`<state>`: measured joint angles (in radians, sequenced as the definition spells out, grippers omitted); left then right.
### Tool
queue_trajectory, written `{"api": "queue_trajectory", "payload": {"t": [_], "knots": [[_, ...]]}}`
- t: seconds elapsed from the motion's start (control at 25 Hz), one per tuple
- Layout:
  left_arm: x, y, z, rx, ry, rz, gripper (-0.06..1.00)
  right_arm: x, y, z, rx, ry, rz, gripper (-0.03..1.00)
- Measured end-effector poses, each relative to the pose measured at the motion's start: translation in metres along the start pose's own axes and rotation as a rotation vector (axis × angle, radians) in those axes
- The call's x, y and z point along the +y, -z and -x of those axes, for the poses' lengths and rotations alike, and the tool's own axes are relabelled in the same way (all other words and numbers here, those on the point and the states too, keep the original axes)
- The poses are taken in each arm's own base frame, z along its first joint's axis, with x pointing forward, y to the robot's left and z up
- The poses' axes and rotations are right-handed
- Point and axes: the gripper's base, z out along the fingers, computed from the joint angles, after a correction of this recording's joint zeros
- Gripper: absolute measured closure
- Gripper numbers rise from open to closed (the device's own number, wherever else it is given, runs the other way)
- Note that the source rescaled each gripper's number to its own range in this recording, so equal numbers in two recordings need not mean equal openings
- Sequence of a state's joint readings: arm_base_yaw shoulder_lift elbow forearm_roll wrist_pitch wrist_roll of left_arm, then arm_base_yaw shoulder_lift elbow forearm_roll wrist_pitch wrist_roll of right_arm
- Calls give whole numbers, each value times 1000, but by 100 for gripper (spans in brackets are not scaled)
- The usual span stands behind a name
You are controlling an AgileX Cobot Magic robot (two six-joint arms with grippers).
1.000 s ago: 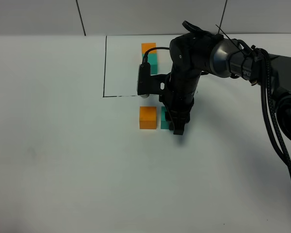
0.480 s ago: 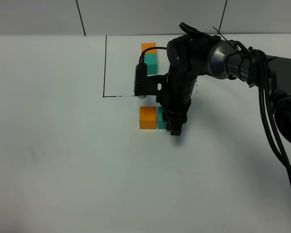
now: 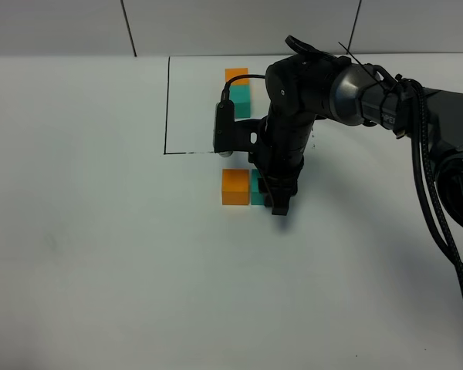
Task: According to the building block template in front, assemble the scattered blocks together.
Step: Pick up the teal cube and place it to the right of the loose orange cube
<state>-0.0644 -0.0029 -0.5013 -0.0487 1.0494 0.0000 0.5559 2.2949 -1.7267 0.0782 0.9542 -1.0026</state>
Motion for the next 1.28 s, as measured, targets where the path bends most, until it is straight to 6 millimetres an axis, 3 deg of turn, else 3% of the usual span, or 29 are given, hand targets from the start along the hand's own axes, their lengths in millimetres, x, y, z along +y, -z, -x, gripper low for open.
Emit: {"api": "queue_trajectory", "payload": {"t": [1.28], "knots": [[0,0,0,0,0,0,16,1,-1,2,-15,49,5,95]]}}
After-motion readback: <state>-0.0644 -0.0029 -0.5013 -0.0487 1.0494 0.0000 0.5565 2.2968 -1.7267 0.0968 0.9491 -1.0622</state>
